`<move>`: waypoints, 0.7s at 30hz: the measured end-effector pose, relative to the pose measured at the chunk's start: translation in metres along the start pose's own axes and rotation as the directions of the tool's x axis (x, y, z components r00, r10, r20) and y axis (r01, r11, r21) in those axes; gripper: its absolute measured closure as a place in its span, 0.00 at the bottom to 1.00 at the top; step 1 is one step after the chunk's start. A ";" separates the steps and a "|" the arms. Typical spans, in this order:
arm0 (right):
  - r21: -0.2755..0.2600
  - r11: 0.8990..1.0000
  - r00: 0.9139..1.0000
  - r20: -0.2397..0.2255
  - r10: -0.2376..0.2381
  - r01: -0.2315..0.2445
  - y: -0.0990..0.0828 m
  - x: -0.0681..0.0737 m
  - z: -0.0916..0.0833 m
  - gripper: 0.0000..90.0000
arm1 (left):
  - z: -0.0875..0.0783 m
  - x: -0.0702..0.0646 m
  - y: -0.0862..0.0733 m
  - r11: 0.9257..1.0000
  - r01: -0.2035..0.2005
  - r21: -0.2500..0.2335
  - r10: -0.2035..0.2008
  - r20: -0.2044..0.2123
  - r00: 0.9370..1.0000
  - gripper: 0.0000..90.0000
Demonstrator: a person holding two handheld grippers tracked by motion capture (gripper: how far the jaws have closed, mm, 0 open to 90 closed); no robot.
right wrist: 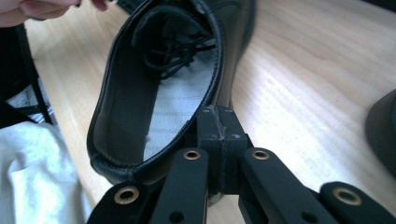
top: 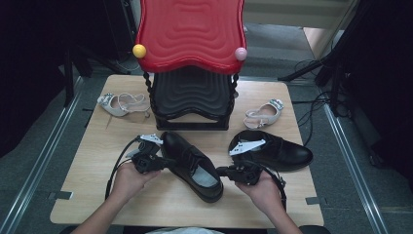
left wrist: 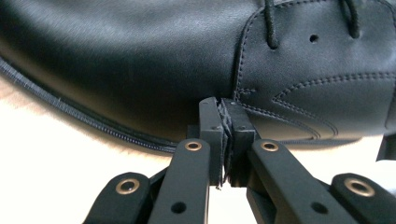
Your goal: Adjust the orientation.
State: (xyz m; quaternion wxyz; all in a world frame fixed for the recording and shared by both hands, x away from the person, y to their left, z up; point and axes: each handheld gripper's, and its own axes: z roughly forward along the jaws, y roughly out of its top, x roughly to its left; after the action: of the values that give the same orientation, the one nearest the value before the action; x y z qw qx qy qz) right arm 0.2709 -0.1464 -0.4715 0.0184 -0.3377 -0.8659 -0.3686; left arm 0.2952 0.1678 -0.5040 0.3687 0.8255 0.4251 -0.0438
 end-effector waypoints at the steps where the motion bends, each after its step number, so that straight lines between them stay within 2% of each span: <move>1: 0.003 1.000 1.000 -0.005 0.008 -0.008 -0.003 0.004 -0.001 1.00 | 0.002 0.000 0.003 1.000 -0.010 0.002 0.010 -0.002 1.000 0.99; 4: 0.003 1.000 1.000 -0.013 0.009 -0.009 -0.006 0.007 -0.002 1.00 | 0.008 0.000 0.008 1.000 0.007 0.004 -0.007 0.005 1.000 1.00; 7: 0.009 1.000 1.000 -0.024 0.016 -0.016 -0.008 0.011 -0.002 1.00 | 0.012 -0.002 0.012 1.000 -0.004 -0.002 0.004 -0.010 1.000 1.00; 9: 0.011 1.000 0.999 -0.032 0.017 -0.016 -0.009 0.013 -0.002 1.00 | 0.013 -0.001 0.013 1.000 0.000 -0.003 0.000 -0.003 1.000 1.00; 12: 0.012 1.000 0.999 -0.040 0.022 -0.021 -0.011 0.016 -0.001 1.00 | 0.015 0.004 0.014 1.000 0.028 -0.015 -0.027 0.032 0.999 1.00; 19: 0.016 1.000 0.998 -0.068 0.017 -0.016 -0.015 0.022 -0.001 1.00 | 0.025 -0.001 0.025 0.999 -0.028 -0.025 0.028 0.002 1.000 1.00; 21: 0.017 1.000 0.998 -0.067 0.012 -0.011 -0.016 0.022 -0.001 0.98 | 0.025 0.001 0.027 0.999 -0.017 -0.028 0.018 0.012 1.000 1.00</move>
State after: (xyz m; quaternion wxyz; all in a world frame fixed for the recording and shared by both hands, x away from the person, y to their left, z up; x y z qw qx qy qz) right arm 0.2445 -0.1425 -0.4742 0.0526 -0.3300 -0.8658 -0.3725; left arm 0.3222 0.1424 -0.5073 0.3832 0.8237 0.4161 -0.0395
